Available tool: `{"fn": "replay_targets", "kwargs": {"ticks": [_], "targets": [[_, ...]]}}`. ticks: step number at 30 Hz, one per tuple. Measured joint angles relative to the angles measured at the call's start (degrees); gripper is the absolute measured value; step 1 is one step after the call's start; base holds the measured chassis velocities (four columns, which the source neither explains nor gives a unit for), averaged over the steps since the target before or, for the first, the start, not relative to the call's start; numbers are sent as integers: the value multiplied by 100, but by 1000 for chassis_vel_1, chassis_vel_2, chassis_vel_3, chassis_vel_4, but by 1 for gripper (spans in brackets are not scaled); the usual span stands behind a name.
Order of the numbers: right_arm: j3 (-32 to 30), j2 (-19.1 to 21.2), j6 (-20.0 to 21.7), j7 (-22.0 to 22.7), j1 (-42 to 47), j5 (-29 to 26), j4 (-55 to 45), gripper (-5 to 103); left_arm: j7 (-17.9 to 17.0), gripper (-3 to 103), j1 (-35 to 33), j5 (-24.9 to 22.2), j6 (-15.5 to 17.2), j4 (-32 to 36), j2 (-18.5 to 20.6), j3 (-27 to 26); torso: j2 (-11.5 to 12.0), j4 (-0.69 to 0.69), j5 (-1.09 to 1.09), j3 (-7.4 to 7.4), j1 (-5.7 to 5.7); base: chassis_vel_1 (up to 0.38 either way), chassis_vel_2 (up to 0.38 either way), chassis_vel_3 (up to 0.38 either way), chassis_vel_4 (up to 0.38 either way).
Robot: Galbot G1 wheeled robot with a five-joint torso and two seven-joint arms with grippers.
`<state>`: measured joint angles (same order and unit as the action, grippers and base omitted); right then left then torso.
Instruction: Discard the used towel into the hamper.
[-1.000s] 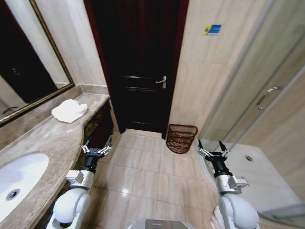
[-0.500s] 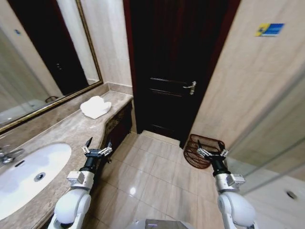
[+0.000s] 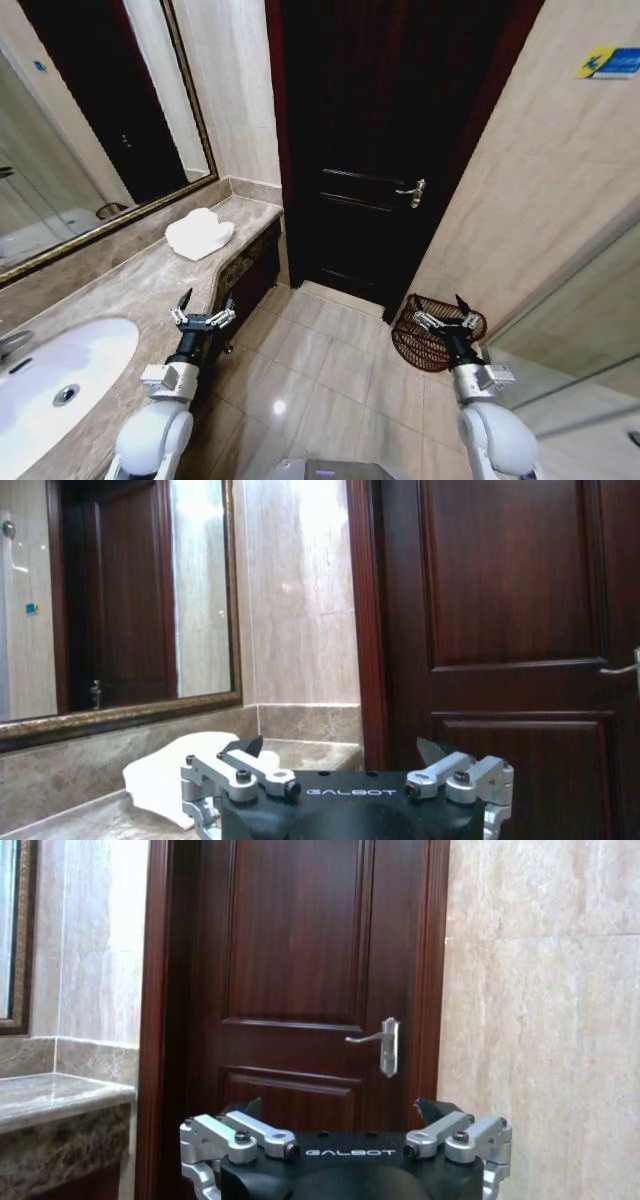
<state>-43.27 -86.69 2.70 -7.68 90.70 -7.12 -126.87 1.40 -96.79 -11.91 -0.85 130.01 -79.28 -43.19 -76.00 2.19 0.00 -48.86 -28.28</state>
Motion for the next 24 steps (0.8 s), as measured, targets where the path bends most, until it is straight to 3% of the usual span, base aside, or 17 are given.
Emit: {"fn": "replay_targets", "kwargs": {"ticks": [24], "targets": [[-10, 148, -1, -11, -181, -133, 218, 100, 18, 100, 65, 81, 57, -41, -107, 2, 0, 1, -1, 0, 0, -84, 172, 176, -79]]}}
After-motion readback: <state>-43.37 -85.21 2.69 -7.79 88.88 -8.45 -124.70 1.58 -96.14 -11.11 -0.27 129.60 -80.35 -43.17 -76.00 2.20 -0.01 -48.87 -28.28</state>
